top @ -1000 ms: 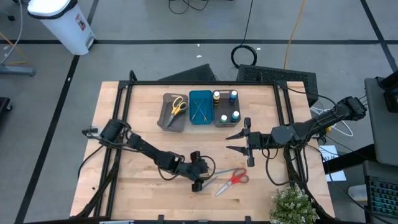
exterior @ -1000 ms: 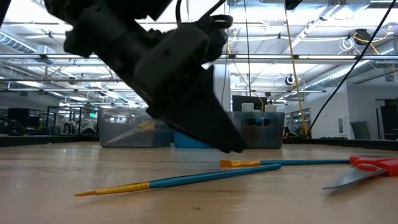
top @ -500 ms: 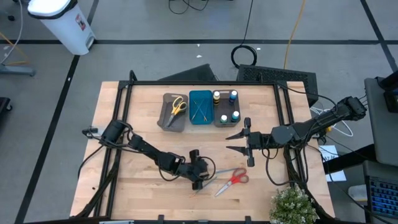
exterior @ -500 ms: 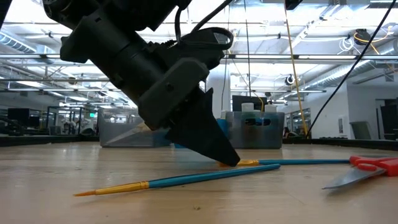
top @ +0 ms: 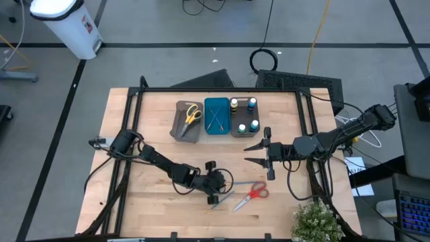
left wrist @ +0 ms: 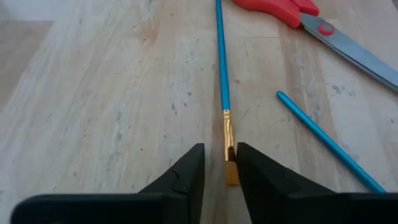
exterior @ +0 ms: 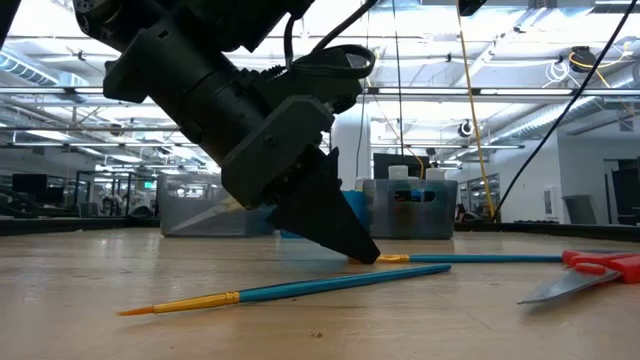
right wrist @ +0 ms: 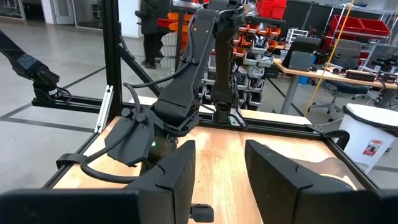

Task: Pick & Place Paint Supplies
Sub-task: Put the blue paint brush into the blue bin

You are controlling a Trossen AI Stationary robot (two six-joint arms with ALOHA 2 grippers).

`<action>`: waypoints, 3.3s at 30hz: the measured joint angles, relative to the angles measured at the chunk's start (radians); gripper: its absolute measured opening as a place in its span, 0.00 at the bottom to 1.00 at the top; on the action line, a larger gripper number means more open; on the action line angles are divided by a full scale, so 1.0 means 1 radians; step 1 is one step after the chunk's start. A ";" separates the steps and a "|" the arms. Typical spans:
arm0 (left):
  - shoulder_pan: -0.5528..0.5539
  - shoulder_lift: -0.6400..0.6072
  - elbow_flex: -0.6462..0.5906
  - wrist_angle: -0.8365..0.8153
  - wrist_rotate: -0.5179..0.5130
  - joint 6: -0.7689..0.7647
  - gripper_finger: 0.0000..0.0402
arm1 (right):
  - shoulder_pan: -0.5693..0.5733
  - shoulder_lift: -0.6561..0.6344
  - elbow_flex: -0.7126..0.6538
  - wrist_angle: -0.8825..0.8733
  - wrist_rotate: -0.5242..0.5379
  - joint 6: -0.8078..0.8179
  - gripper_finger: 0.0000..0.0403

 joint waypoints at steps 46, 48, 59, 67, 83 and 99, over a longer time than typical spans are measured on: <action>0.044 0.027 -0.002 -0.036 -0.102 -0.066 0.01 | 0.000 0.000 0.001 -0.003 0.000 0.000 0.32; 0.045 0.005 -0.003 -0.058 -0.106 -0.062 0.01 | 0.000 0.000 0.001 -0.003 0.000 0.000 0.32; 0.043 -0.150 -0.003 -0.243 -0.224 -0.081 0.00 | 0.000 0.000 0.001 -0.005 0.000 0.000 0.32; 0.048 -0.178 -0.002 -0.260 -0.160 -0.096 0.01 | 0.000 0.000 0.001 -0.006 0.000 0.000 0.32; 0.073 -0.040 0.003 -0.265 -0.052 -0.252 0.34 | 0.000 0.000 0.001 -0.003 0.000 0.000 0.32; 0.078 -0.036 0.004 -0.357 -0.031 -0.316 0.02 | 0.000 0.000 0.001 -0.003 0.000 0.000 0.32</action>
